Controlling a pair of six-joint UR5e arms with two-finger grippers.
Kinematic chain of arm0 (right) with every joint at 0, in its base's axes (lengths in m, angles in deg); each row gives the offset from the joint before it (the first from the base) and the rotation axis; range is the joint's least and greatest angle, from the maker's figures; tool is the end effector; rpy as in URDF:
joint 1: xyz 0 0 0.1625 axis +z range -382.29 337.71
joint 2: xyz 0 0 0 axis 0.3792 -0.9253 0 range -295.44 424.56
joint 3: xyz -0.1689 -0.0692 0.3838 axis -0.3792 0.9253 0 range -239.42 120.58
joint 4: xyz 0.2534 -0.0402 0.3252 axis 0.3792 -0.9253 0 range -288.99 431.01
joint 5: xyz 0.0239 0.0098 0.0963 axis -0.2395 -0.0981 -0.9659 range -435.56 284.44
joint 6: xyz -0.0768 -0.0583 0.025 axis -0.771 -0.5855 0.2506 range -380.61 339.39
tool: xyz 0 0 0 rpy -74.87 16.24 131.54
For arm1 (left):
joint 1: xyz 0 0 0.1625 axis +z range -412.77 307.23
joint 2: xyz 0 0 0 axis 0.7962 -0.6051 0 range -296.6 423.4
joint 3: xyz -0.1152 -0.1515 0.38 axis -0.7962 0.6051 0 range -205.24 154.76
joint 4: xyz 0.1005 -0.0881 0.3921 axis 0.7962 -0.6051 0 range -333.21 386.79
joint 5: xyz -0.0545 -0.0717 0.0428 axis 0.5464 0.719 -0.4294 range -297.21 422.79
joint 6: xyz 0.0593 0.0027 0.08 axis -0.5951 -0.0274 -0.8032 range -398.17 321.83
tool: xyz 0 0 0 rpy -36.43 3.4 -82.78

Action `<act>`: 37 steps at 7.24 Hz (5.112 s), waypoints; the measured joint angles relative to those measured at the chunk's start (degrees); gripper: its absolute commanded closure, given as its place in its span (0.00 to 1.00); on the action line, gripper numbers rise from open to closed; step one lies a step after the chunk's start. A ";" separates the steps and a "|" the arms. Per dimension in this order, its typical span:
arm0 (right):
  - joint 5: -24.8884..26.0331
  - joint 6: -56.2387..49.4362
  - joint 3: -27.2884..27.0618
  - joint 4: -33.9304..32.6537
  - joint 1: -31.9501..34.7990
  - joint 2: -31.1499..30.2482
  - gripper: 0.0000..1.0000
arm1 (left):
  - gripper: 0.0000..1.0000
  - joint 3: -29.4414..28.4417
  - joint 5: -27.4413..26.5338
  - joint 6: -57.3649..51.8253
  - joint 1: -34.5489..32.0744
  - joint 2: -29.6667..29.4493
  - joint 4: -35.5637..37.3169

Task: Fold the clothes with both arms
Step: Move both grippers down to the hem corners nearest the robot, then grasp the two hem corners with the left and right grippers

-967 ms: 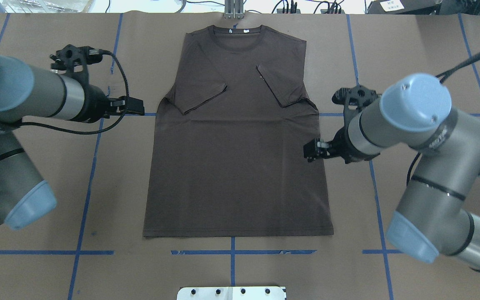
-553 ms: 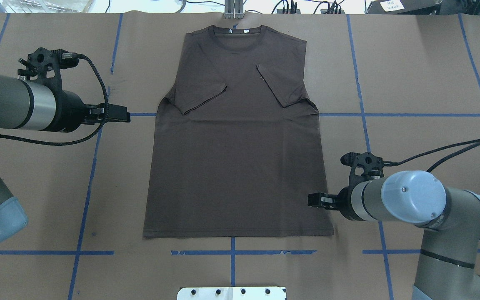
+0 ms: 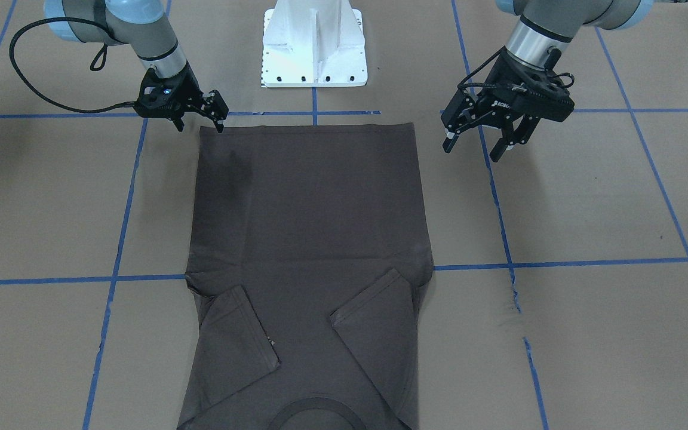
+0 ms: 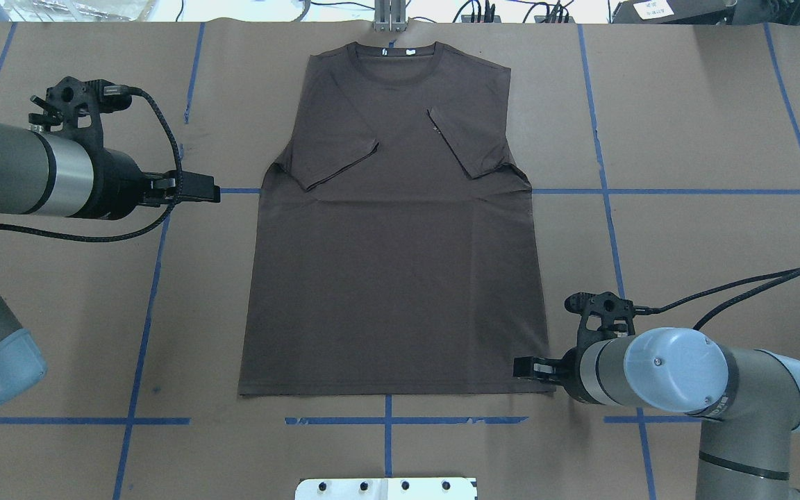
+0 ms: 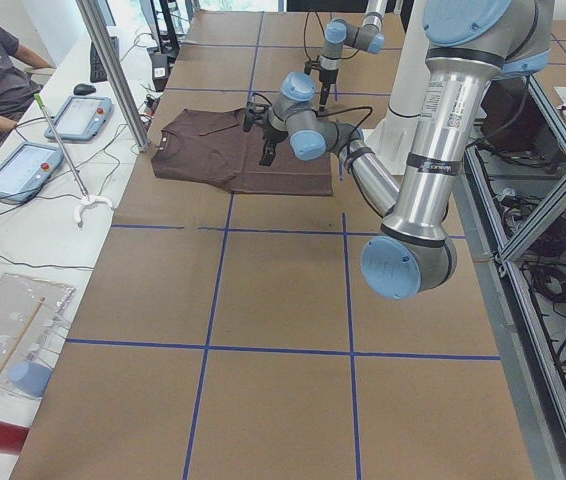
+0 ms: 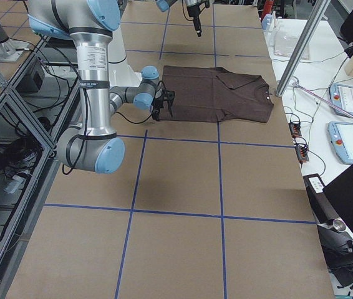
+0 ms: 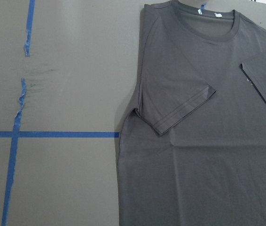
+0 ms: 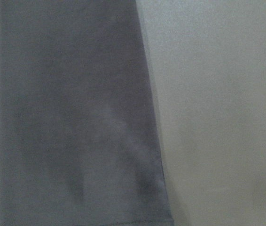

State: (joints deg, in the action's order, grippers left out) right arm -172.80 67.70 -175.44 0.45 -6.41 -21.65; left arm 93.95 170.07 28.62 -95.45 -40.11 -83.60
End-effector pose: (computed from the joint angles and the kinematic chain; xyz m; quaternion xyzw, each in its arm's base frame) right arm -0.4559 -0.2552 0.3806 0.0067 -0.4197 0.0860 0.9036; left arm 0.3101 -0.4270 0.2639 0.1739 0.5037 -0.0651 0.8437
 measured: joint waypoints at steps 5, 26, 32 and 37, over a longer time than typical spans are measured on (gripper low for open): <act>-0.20 -0.06 2.53 -0.11 -1.27 1.31 0.64 | 0.00 0.05 0.03 0.01 -0.06 -0.11 0.00; -7.23 -1.82 -3.69 -0.02 6.34 3.45 1.00 | 0.18 -4.97 -17.49 40.76 30.77 1.57 10.21; -7.34 -1.82 -3.84 -0.02 6.79 3.73 1.00 | 0.88 -5.23 -17.82 40.87 30.85 1.03 10.95; -7.37 -1.82 -3.81 -0.02 6.88 3.69 1.00 | 1.00 -4.37 -17.70 40.58 30.39 -2.20 15.57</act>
State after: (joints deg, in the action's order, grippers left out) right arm -180.17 65.88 -179.25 0.43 0.47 -17.96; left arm 89.58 152.37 69.20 -65.06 -42.31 -68.03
